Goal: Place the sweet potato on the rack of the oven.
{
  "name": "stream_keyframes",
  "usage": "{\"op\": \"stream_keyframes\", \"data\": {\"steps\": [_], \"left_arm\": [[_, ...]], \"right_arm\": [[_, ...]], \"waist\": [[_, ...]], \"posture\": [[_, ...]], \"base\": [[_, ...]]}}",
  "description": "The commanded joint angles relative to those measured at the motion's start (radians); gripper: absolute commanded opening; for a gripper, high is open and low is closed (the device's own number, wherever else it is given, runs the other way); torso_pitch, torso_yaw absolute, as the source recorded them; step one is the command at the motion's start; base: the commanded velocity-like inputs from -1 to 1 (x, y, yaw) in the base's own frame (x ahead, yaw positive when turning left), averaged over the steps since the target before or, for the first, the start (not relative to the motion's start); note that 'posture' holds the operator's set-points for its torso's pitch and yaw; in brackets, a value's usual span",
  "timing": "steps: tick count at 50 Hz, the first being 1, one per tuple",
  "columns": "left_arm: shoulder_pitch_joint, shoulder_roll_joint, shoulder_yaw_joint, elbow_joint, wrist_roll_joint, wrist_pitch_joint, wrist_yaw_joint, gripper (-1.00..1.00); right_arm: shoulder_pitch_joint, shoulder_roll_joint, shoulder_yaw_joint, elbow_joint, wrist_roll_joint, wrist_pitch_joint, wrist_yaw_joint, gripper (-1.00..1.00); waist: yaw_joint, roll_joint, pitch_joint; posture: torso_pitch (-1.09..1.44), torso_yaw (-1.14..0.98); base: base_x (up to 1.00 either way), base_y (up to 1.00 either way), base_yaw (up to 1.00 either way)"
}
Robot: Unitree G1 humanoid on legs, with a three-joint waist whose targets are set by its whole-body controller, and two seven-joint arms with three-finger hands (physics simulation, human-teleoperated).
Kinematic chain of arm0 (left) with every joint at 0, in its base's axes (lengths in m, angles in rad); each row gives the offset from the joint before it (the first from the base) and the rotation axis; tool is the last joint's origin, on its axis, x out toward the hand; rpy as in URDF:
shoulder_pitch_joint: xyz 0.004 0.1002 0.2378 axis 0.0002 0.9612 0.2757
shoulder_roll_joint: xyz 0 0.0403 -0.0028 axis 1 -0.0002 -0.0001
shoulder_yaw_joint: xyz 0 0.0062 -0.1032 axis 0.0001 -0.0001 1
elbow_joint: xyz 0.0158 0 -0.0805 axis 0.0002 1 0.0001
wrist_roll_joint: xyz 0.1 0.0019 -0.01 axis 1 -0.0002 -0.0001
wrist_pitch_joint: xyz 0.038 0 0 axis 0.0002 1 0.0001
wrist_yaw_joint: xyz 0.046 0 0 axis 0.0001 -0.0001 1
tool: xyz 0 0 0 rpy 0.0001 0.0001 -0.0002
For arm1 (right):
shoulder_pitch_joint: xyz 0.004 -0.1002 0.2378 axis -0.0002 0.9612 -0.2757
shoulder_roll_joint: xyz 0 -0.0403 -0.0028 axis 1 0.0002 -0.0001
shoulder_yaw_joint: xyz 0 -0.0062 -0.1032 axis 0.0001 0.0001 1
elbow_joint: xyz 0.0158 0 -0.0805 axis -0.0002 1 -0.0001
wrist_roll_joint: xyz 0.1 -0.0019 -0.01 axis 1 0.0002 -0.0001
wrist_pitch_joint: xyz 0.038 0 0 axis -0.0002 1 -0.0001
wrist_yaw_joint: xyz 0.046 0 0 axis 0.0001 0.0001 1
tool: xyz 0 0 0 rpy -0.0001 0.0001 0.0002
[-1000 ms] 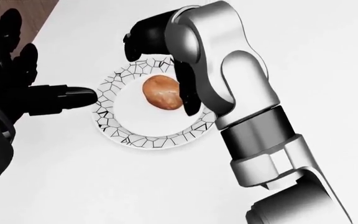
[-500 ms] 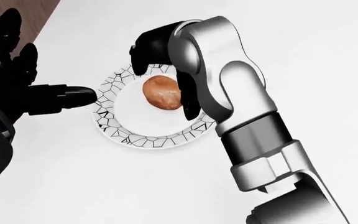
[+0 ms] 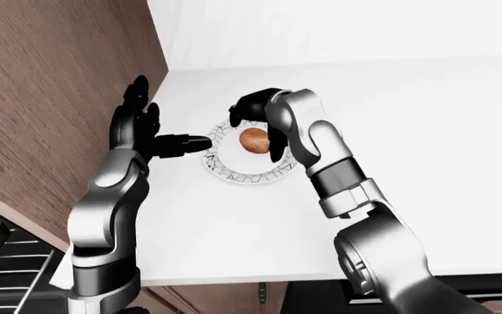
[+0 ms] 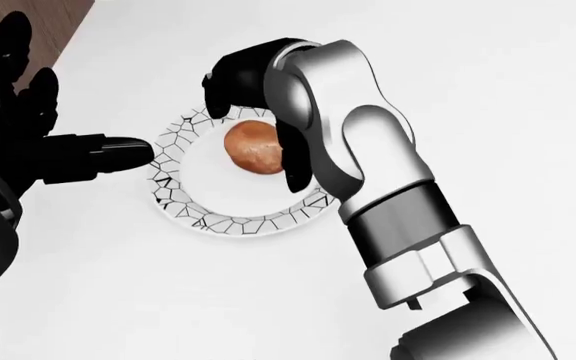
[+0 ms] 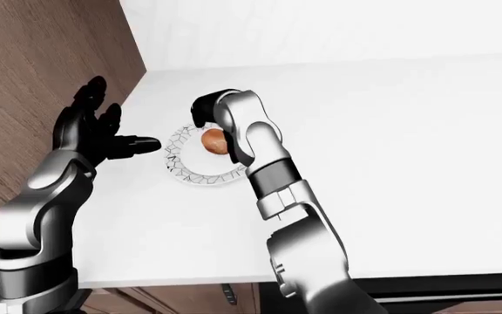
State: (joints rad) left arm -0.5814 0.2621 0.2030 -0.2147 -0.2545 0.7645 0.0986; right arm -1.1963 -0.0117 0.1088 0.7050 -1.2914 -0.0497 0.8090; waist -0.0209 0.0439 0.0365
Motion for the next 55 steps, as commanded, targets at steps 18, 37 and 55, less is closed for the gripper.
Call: {"op": "stream_keyframes", "data": {"steps": [18, 37, 55], "left_arm": [[-0.028, 0.014, 0.012, -0.036, -0.003, -0.031, 0.002, 1.00], [-0.029, 0.012, 0.009, -0.027, -0.001, -0.038, 0.001, 1.00], [-0.028, 0.010, 0.007, -0.035, 0.000, -0.033, 0.001, 1.00]], "right_arm": [[-0.013, 0.009, 0.000, -0.049, -0.005, -0.007, -0.006, 0.29], [-0.014, 0.015, 0.002, -0.034, -0.005, -0.011, -0.016, 0.11], [-0.067, 0.017, -0.005, -0.010, 0.008, -0.003, -0.039, -1.00]], "waist": [[0.000, 0.004, -0.029], [0.001, 0.004, -0.031], [0.002, 0.005, -0.032]], "posture": [[0.00, 0.00], [0.00, 0.00], [0.00, 0.00]], "base": [[0.00, 0.00, 0.00], [0.00, 0.00, 0.00], [0.00, 0.00, 0.00]]}}
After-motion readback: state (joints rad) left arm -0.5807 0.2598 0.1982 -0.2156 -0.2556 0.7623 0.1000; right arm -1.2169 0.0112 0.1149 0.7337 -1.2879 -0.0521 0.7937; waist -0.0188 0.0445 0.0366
